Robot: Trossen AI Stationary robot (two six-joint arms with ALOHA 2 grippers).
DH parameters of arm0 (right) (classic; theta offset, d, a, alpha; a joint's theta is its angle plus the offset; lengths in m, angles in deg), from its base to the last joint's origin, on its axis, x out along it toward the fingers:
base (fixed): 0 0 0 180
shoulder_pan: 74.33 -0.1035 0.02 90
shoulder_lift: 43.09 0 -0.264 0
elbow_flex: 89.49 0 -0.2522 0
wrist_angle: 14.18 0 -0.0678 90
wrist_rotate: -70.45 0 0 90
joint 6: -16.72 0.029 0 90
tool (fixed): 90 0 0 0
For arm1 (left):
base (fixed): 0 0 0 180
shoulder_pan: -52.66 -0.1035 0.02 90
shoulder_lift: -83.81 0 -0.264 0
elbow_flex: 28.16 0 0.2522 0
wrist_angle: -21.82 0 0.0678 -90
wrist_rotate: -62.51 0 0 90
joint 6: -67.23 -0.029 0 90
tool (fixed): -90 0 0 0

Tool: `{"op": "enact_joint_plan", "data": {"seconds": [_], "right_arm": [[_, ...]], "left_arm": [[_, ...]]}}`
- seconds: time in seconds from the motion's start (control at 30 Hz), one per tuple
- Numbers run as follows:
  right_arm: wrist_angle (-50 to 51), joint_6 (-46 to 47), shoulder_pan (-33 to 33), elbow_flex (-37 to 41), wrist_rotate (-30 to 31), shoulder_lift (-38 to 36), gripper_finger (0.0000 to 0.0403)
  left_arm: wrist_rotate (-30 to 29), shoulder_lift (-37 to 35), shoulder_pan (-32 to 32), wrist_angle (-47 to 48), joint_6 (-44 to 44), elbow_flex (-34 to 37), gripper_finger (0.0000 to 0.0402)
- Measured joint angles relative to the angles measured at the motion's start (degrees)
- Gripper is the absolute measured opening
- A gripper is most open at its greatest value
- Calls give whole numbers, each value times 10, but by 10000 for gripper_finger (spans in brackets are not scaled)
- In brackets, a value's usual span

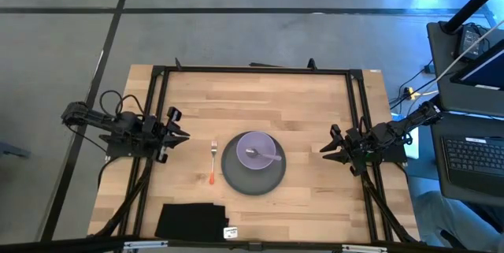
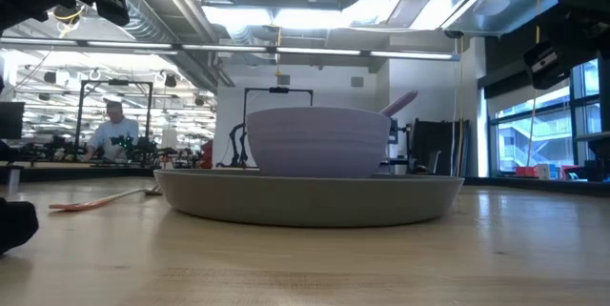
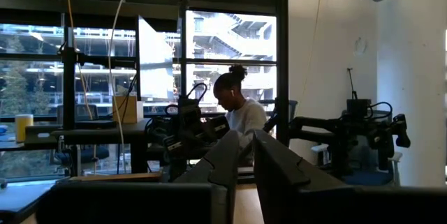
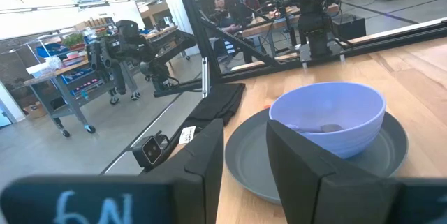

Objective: Set table place
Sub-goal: Return to Home Position

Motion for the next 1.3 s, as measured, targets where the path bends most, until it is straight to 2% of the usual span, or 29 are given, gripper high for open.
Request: {"op": "enact_joint_plan", "data": {"seconds": [0.63,1.3], "right_arm": [[0,0,0,0,0,0,113],[0,0,0,0,0,0,113]], "left_arm": [[0,0,0,0,0,0,61],[0,0,0,0,0,0,26]]}}
